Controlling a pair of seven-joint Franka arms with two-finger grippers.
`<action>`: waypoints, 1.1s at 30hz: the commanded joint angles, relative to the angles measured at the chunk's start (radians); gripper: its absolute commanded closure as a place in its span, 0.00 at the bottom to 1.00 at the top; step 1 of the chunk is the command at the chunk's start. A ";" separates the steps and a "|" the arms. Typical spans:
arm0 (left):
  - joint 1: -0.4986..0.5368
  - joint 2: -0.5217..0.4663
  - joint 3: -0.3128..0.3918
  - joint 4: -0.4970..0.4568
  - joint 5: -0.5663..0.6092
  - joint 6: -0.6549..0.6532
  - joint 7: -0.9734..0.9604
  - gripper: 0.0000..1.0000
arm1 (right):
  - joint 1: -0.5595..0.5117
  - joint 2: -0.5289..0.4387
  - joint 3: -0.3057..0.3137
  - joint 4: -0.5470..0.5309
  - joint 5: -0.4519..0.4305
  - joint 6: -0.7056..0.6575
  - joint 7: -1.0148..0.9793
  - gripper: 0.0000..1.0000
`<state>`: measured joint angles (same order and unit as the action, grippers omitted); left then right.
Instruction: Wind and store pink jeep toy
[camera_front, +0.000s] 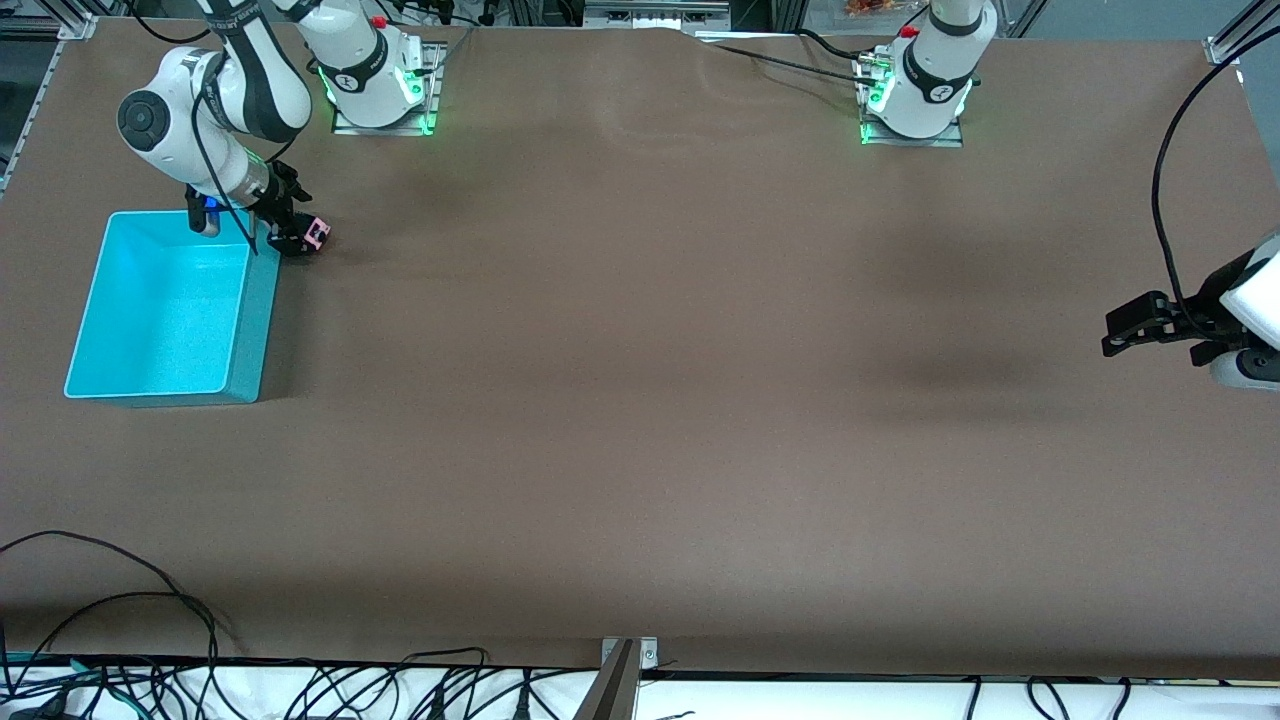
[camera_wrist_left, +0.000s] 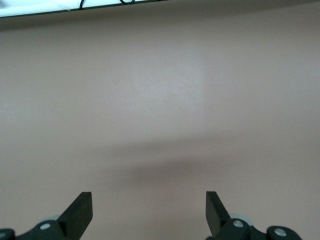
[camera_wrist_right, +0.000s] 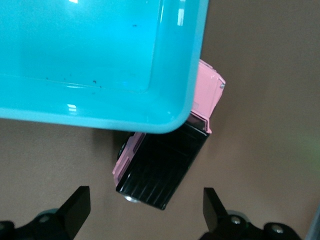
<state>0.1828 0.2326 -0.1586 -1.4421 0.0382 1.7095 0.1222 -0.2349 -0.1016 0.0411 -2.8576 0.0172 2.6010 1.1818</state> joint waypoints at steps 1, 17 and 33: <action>0.007 -0.024 -0.001 -0.024 -0.011 -0.002 0.013 0.00 | -0.018 -0.052 -0.015 -0.074 -0.025 0.031 0.018 0.00; 0.007 -0.022 -0.001 -0.024 -0.011 -0.002 0.013 0.00 | -0.035 0.000 -0.036 -0.075 -0.039 0.116 0.016 0.00; 0.007 -0.022 -0.001 -0.024 -0.011 -0.002 0.013 0.00 | -0.035 0.051 -0.046 -0.075 -0.039 0.180 0.016 0.11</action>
<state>0.1829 0.2326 -0.1586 -1.4422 0.0382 1.7095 0.1222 -0.2603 -0.0142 -0.0008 -2.8612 0.0041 2.7244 1.1824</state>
